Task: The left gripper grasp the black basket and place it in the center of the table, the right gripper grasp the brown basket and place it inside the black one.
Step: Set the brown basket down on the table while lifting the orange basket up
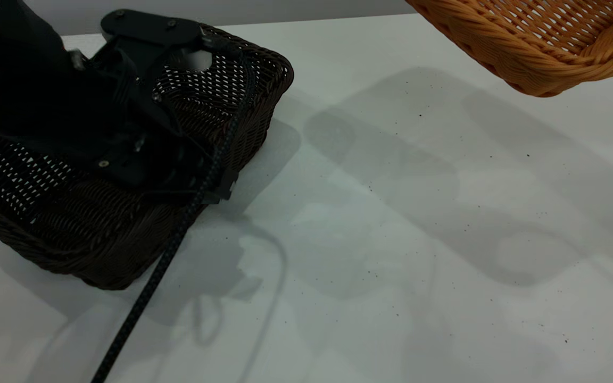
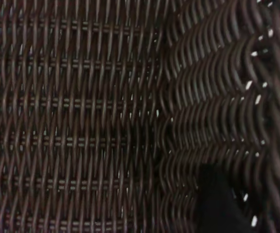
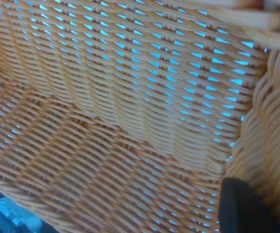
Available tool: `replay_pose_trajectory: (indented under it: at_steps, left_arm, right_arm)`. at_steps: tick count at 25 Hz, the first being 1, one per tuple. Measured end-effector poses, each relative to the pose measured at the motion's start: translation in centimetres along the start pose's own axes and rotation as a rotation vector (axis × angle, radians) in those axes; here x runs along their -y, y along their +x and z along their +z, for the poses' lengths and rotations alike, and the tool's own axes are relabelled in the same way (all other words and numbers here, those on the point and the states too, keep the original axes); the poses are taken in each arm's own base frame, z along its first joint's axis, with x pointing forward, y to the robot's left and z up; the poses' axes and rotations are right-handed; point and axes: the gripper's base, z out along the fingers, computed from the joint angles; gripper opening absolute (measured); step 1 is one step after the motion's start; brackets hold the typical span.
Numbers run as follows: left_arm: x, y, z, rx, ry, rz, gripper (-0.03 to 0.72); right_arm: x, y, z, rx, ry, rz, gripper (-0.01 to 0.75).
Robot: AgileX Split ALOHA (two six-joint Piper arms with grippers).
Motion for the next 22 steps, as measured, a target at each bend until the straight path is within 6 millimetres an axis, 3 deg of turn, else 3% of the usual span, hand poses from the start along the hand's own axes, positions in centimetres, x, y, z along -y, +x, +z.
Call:
replay_pose_trajectory:
  at_steps: [5, 12, 19, 22]
  left_arm:
    - [0.1, 0.2, 0.2, -0.014, 0.009, 0.085, 0.114]
    - [0.8, 0.8, 0.0, -0.075, 0.104, 0.322, 0.115]
    - [2.5, 2.2, -1.0, -0.168, 0.356, 0.606, 0.115]
    - [3.1, 2.4, -2.1, -0.168, 0.462, 0.731, 0.115]
  right_arm:
    - [0.0, 0.0, 0.0, 0.000, -0.001, -0.012, 0.106]
    - [-1.3, -0.7, -0.7, -0.029, -0.019, -0.126, 0.106]
    - [-4.5, -3.1, -2.6, 0.010, -0.054, -0.255, 0.106]
    - [-4.8, -3.4, -2.8, 0.028, -0.062, -0.259, 0.106]
